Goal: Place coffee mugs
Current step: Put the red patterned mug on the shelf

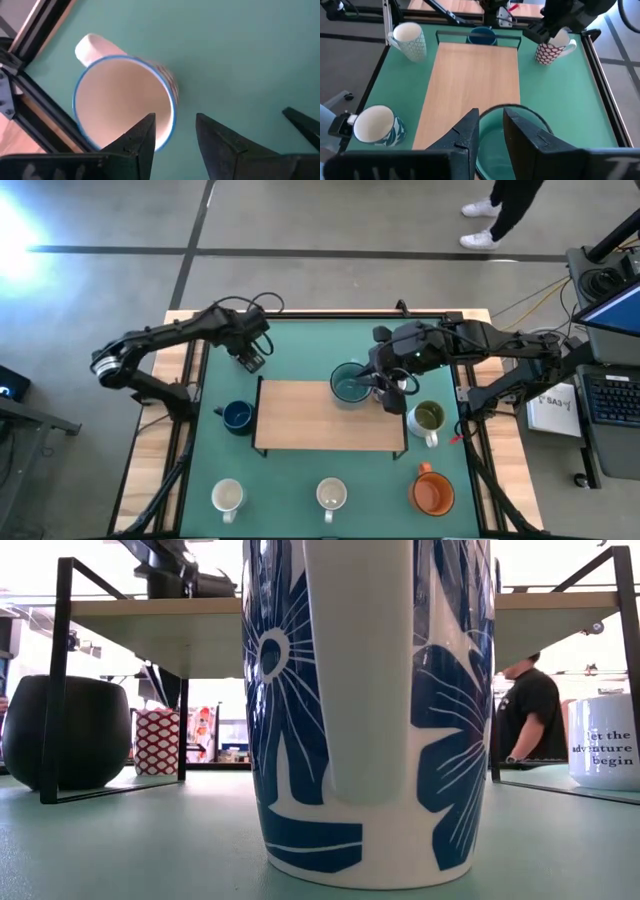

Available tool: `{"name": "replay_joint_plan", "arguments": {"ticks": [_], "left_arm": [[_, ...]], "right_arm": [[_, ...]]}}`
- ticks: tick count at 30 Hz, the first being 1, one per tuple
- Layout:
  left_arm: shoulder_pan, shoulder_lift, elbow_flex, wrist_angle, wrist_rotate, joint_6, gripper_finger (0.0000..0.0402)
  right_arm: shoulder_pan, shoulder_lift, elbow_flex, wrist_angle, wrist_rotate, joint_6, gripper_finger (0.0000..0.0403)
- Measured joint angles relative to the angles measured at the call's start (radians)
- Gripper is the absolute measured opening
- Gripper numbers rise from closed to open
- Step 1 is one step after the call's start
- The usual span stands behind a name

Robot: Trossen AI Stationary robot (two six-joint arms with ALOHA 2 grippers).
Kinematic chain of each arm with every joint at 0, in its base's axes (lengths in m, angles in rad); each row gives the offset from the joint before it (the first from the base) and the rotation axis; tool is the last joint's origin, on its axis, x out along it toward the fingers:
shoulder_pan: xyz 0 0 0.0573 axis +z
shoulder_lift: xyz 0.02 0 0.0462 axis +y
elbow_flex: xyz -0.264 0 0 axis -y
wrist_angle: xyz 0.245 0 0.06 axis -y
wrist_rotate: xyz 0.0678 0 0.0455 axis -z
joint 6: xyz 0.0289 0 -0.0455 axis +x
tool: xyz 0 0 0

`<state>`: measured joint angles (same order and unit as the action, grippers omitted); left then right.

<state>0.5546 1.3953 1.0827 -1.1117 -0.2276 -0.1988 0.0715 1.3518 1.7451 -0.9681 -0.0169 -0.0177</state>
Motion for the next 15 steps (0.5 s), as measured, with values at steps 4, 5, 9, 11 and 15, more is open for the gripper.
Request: {"name": "replay_joint_plan", "arguments": {"ticks": [4, 5, 9, 11, 15], "left_arm": [[0.025, 0.042, -0.003, 0.050, -0.005, 0.008, 0.0123], [0.030, 0.050, -0.004, 0.055, -0.004, 0.015, 0.0123], [0.049, 0.080, -0.007, 0.056, 0.002, 0.036, 0.0123], [0.056, 0.085, -0.008, 0.057, 0.002, 0.053, 0.0120], [0.062, 0.091, -0.012, 0.056, 0.008, 0.068, 0.0090]], "right_arm": [[0.000, 0.000, 0.000, -0.029, 0.000, 0.002, 0.0086], [0.000, 0.000, 0.000, -0.034, 0.000, 0.009, 0.0086], [0.000, 0.000, 0.000, -0.032, 0.000, 0.041, 0.0083], [0.000, 0.000, 0.000, -0.033, 0.000, 0.045, 0.0080], [0.000, 0.000, 0.000, -0.052, 0.000, 0.045, 0.0075]]}}
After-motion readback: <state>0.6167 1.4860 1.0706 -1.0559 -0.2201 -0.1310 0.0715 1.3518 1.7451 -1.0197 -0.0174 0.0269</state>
